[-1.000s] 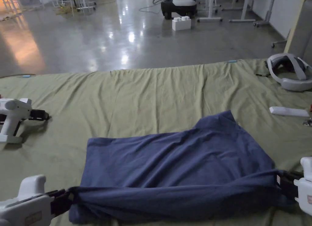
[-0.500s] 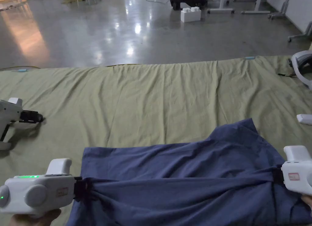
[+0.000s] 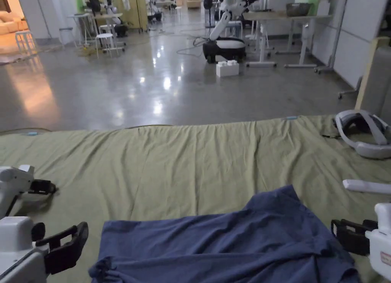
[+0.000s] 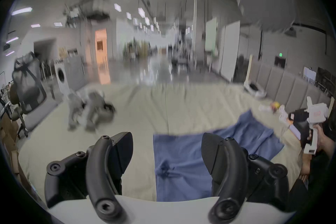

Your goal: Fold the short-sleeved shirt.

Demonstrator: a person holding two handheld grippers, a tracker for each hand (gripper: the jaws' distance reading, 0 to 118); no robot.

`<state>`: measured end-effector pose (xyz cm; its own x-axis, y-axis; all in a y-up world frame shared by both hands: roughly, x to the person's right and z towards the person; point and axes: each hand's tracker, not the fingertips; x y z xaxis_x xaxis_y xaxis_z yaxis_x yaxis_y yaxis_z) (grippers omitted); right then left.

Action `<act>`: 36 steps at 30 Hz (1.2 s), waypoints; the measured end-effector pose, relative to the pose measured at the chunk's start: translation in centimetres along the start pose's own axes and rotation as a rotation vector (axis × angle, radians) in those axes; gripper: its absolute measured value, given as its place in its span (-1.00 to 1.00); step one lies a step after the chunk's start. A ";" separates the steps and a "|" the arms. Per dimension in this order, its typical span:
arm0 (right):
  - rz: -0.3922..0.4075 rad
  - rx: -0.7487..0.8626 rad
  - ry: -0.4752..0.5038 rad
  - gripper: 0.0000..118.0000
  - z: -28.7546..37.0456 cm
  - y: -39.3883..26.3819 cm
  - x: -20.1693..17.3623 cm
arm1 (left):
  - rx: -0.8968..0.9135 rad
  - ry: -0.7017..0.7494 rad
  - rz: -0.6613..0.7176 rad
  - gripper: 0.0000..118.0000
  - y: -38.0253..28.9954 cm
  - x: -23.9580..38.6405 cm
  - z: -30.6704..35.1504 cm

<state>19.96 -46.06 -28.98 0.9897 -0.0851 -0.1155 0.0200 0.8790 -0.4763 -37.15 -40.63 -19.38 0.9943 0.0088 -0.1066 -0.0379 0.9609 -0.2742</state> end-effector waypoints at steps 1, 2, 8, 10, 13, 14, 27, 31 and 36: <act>-0.014 0.045 0.024 0.21 2.6 0.2 -0.5 | 0.070 0.020 0.005 0.50 0.8 0.4 2.7; -0.017 0.101 0.059 0.21 5.3 0.0 -1.3 | 0.154 0.028 0.018 0.50 1.4 0.9 5.3; 0.050 0.341 0.083 0.22 17.1 -2.5 -6.2 | 0.257 -0.018 0.017 0.50 2.2 3.8 15.7; 0.086 0.378 0.071 0.22 19.4 -3.3 -7.4 | 0.273 -0.034 0.001 0.50 1.9 4.5 18.1; 0.122 0.399 0.056 0.15 22.0 -4.5 -9.1 | 0.290 -0.004 -0.026 0.37 2.0 4.5 18.1; 0.129 0.391 0.057 -0.07 22.6 -4.6 -9.6 | 0.288 -0.006 -0.041 0.11 1.7 5.1 19.2; 0.167 0.344 0.029 -0.96 23.8 -4.5 -12.5 | 0.282 -0.041 -0.062 -0.98 -0.1 6.9 24.5; 0.183 0.340 0.028 -0.96 23.8 -4.7 -12.8 | 0.263 -0.042 -0.020 -0.98 -0.5 6.5 23.9; 0.140 0.305 0.070 -0.96 23.3 -5.2 -12.4 | 0.064 -0.084 0.057 -0.94 -2.3 4.7 19.1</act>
<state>10.92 -38.64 -4.83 0.9739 0.0235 -0.2257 -0.0631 0.9835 -0.1698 -30.50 -37.48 -0.97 0.9957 0.0847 -0.0386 -0.0909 0.9738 -0.2082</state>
